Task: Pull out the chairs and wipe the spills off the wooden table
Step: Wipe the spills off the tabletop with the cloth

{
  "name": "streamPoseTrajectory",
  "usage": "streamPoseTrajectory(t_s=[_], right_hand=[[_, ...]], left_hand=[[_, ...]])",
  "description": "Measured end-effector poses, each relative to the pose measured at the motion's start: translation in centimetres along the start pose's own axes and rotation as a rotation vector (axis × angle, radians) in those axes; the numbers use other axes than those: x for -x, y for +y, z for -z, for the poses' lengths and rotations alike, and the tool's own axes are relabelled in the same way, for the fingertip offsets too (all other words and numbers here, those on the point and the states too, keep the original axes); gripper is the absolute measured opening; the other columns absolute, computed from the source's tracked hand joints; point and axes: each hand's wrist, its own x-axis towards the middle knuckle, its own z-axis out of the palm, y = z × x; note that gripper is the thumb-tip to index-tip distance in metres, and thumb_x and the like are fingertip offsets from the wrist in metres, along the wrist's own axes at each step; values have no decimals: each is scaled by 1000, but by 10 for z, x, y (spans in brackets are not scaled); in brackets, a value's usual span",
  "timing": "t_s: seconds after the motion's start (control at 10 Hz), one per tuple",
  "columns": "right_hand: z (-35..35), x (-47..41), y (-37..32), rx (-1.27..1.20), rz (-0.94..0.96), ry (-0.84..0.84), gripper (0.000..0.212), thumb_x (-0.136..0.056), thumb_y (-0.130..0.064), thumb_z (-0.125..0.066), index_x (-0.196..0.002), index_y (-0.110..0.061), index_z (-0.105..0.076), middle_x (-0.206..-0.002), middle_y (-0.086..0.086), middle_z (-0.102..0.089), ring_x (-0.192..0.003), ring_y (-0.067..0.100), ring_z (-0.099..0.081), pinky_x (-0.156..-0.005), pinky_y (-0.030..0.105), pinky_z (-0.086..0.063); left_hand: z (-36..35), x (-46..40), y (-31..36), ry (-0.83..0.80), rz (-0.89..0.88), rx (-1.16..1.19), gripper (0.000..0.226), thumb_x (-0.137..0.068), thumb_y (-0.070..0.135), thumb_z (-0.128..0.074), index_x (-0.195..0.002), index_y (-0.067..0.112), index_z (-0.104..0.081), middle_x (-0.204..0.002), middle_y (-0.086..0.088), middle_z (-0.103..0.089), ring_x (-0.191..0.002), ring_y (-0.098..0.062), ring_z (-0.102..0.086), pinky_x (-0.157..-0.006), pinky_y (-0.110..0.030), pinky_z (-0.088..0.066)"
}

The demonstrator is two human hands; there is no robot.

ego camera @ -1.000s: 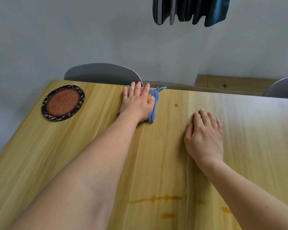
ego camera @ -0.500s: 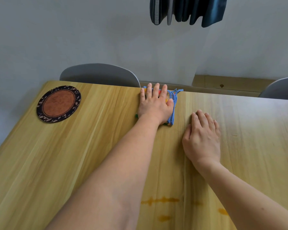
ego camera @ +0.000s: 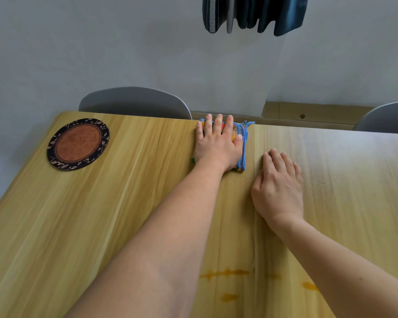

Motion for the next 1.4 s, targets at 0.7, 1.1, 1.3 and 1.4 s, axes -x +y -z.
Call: streamPoseTrajectory(t_s=[0.7,1.1,1.3,1.4], right_hand=[[14,13,-1,-68,108,14,36,-94,-23,-37,-121,-10,-57,-141,7,-48,-129,30,-43,-107,41,-33],[52,48,6,119,72,-490,50,-86,-51,-57,-128,-24,-51,-125,10,-47,-120,36,-44,-94,54,-46],[54,43,2,122,7,-544,62,-87,-50,-61,-140,-25,-43,-139,11,-32,-129,38,-33,-102,57,-41],[57,47,7,89,10,-492,68,-84,-55,-63,-144,-32,-41,-139,7,-33,-130,33,-33,-99,49,-44]], left_hand=[[-13,97,-13,-16,-10,-36,63,-102,51,-15,-158,28,4,-166,0,9,-151,-24,15,-121,-47,11],[-17,153,-23,-41,-8,-42,64,-101,51,-13,-157,28,7,-166,0,11,-151,-23,17,-121,-48,11],[-21,182,-27,-39,13,-47,64,-101,52,-12,-156,27,9,-165,0,13,-150,-23,18,-121,-48,12],[-22,197,-28,-41,17,-46,64,-101,52,-11,-156,27,11,-165,0,14,-150,-23,19,-121,-48,12]])
